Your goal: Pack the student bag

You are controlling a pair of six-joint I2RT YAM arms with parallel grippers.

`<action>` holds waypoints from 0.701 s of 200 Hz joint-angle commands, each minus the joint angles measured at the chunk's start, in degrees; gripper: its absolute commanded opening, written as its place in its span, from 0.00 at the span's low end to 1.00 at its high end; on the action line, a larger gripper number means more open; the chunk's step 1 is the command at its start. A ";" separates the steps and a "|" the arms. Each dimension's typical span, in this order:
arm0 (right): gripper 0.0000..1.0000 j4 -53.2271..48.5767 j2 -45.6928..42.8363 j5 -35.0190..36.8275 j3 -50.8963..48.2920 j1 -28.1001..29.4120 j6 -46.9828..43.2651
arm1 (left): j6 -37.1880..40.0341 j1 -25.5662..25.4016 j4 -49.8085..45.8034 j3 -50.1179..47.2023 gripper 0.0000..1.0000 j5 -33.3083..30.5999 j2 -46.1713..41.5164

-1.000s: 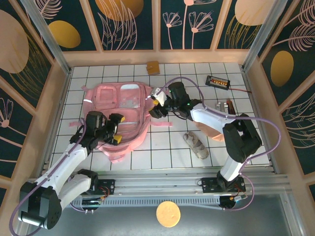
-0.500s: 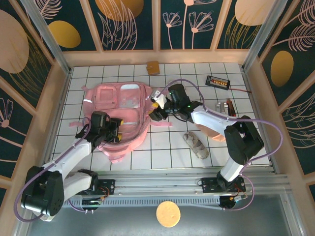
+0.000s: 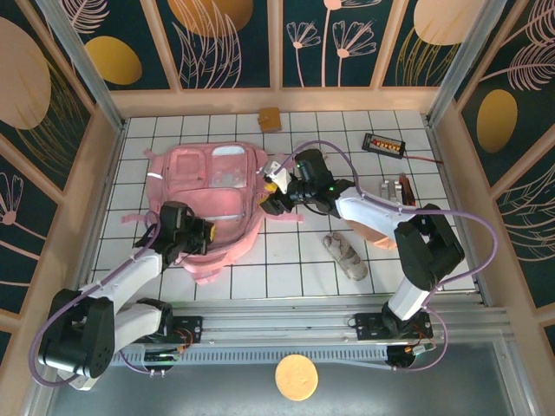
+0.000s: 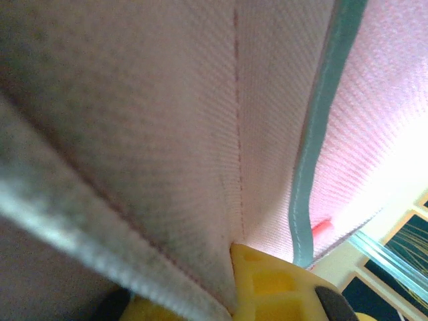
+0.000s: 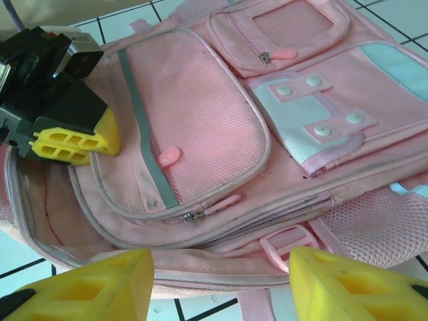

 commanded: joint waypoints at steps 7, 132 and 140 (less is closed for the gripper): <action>0.56 3.95 1.98 -0.12 -0.66 1.44 -2.15 | 5.33 1.57 -1.79 10.38 0.00 -2.84 -2.72; 0.56 13.38 5.13 5.13 -3.57 4.03 0.98 | 12.86 3.99 -8.60 30.36 0.00 9.83 2.51; 0.56 14.59 4.09 4.08 -3.52 2.90 4.39 | 12.71 4.05 -8.34 30.39 0.00 10.19 2.61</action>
